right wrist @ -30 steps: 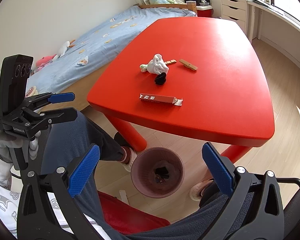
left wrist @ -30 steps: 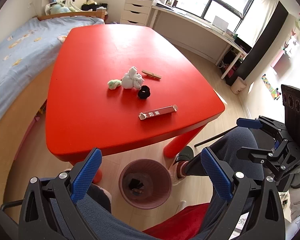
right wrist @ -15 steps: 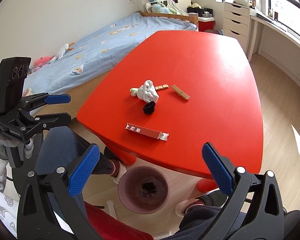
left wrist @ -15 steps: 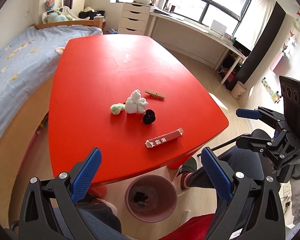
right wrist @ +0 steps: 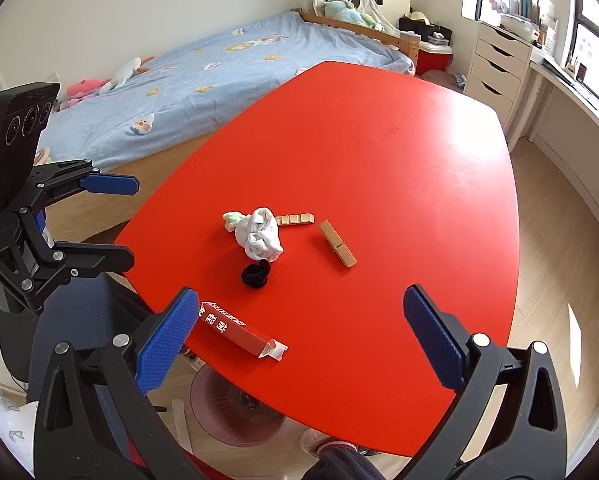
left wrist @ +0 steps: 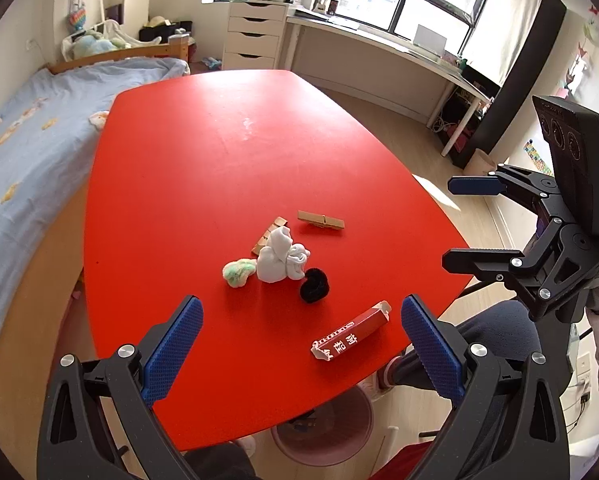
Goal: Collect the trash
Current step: 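Move both open tools back up over the remaining table items, then grasp the white sock bundle with the left tool while the right tool grasps the wooden clothespin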
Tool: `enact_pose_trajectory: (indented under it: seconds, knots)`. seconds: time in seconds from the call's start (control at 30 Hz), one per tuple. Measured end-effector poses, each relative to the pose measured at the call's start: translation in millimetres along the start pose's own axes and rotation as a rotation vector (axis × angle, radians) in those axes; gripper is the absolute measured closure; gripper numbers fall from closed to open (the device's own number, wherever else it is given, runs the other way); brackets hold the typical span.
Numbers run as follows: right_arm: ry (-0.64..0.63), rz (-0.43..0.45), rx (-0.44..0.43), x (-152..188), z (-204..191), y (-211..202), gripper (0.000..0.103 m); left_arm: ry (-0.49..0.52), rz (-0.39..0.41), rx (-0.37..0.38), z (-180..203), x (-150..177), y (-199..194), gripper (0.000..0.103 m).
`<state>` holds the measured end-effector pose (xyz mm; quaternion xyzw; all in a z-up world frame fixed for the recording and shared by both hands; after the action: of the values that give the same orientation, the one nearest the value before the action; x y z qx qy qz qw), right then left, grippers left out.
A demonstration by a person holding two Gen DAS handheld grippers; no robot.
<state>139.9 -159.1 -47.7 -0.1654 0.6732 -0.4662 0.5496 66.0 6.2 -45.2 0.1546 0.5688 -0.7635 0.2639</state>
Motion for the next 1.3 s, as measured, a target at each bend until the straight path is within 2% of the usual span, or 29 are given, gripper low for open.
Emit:
enact_pose_trajectory:
  seconds: [0.33, 0.63, 0.8, 0.83, 0.9, 1.0, 1.07, 1.13, 1.2, 1.3]
  knots:
    - [0.002, -0.094, -0.037, -16.6, 32.7, 58.3, 0.003, 0.050, -0.080, -0.009, -4.6, -21.4, 48.0, 0.008]
    - [0.021, -0.164, -0.058, -15.7, 50.8, 105.1, 0.003, 0.080, -0.150, 0.011, -1.3, -28.2, 85.7, 0.008]
    - [0.016, -0.190, -0.068, -11.5, 53.1, 124.4, 0.016, 0.088, -0.180, 0.004, -3.1, -25.8, 100.1, 0.009]
    - [0.019, -0.189, -0.074, -11.7, 53.0, 127.3, 0.020, 0.085, -0.183, 0.005, -3.4, -25.0, 101.7, 0.010]
    - [0.020, -0.189, -0.076, -11.5, 54.1, 130.9, 0.025, 0.081, -0.189, 0.004, -4.4, -24.4, 104.7, 0.022]
    - [0.003, -0.192, -0.083, -12.2, 50.8, 134.4, 0.030, 0.079, -0.203, 0.003, -6.8, -22.7, 108.6, 0.031]
    - [-0.010, -0.197, -0.086, -12.5, 47.8, 136.7, 0.040, 0.081, -0.207, 0.000, -6.6, -22.6, 110.0, 0.035]
    - [-0.018, -0.202, -0.084, -12.5, 46.3, 138.5, 0.044, 0.076, -0.209, 0.002, -8.8, -24.2, 112.4, 0.038]
    - [-0.025, -0.202, -0.086, -13.4, 44.4, 139.7, 0.049, 0.073, -0.211, -0.001, -9.8, -24.5, 113.4, 0.048]
    - [-0.033, -0.209, -0.085, -12.5, 43.3, 142.6, 0.054, 0.072, -0.212, 0.000, -9.9, -24.6, 114.1, 0.053]
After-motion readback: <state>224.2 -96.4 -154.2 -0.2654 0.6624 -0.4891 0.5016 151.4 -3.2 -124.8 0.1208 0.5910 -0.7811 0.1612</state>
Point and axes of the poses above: each gripper's, at about its wrist camera, not at the fingertips, and y roughly the way its jaws point, z to its right, x to its underside, the point moved 5 cm from there along y, roughly the way its jaws point, and after that the axes turned 10 degrees about -y, right-handed, at the moved point
